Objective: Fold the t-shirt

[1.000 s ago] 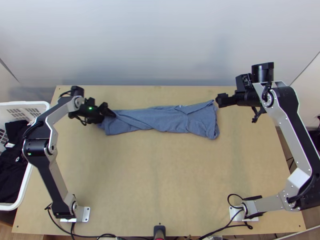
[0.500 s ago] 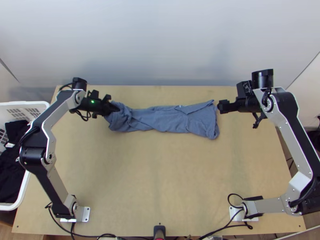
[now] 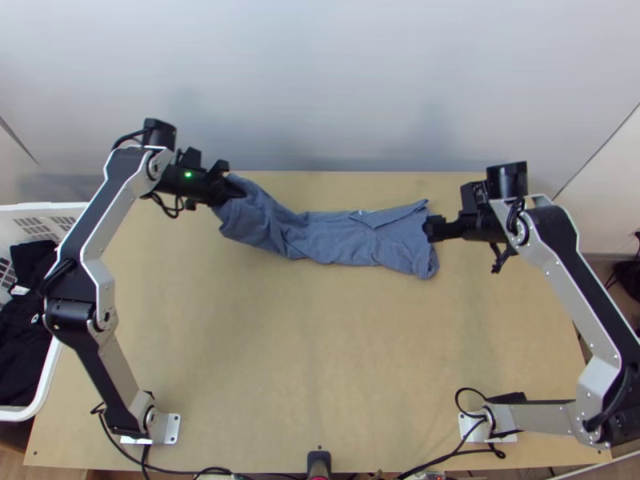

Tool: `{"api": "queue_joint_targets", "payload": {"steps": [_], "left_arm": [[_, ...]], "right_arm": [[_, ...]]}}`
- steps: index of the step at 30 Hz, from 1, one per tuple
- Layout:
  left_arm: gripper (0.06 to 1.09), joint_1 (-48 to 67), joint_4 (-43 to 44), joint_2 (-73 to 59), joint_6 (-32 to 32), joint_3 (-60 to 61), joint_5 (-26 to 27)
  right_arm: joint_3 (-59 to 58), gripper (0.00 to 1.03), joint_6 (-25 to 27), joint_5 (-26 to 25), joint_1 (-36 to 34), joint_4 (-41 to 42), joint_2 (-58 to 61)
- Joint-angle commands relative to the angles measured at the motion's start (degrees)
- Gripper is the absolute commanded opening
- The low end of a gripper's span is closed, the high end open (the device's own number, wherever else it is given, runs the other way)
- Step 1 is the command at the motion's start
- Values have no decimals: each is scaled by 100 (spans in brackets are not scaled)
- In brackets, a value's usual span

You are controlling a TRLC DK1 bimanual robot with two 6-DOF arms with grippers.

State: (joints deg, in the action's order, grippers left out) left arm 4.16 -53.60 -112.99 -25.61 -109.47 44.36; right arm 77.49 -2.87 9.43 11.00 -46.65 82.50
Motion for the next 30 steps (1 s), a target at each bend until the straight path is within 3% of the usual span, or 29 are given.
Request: {"api": "queue_joint_targets", "payload": {"steps": [1, 15, 30], "left_arm": [[9, 559, -177, -276, -226, -830, -208], [9, 1675, -238, -1085, -489, -2157, -665], [9, 2493, 1537, -1770, -1465, -2368, -894]], "right_arm": [[-657, 99, -161, -3, 68, 332, -366], [-1114, 99, -258, -11, -99, 464, -850], [-1905, 99, -460, -11, -345, 631, -1263]]}}
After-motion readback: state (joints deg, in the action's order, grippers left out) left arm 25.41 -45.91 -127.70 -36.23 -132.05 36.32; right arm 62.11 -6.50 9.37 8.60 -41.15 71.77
